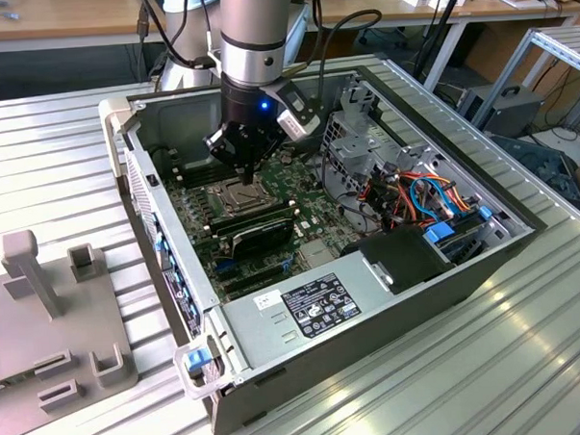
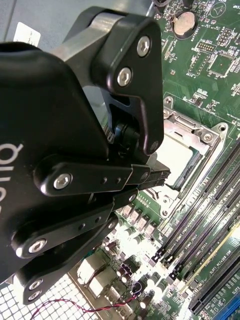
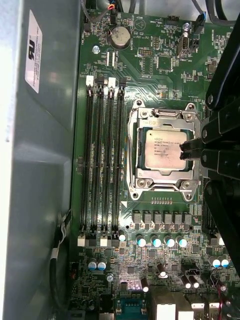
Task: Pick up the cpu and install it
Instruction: 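Install the second cpu locking lever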
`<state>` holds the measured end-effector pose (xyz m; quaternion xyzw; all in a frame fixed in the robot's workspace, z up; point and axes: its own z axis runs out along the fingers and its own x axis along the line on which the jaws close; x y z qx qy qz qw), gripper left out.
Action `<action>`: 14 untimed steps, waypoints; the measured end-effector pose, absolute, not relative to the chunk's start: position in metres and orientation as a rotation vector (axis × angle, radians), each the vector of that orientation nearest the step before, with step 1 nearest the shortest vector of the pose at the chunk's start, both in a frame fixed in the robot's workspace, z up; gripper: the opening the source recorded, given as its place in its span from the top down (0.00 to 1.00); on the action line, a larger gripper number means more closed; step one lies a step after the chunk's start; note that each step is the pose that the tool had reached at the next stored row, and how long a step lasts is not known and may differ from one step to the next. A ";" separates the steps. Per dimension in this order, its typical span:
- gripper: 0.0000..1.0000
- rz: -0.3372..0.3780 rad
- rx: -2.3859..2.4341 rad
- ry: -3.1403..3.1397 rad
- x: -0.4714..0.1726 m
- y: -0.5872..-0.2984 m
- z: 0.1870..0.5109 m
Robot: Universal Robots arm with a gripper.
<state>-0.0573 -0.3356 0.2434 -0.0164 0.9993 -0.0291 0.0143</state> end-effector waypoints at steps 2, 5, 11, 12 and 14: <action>0.89 -0.091 -0.051 3.111 -0.057 -0.336 0.245; 0.89 -0.091 -0.051 3.111 -0.057 -0.336 0.248; 0.89 -0.091 -0.051 3.111 -0.057 -0.336 0.249; 0.89 -0.091 -0.051 3.111 -0.057 -0.336 0.249; 0.89 -0.091 -0.051 3.111 -0.057 -0.336 0.250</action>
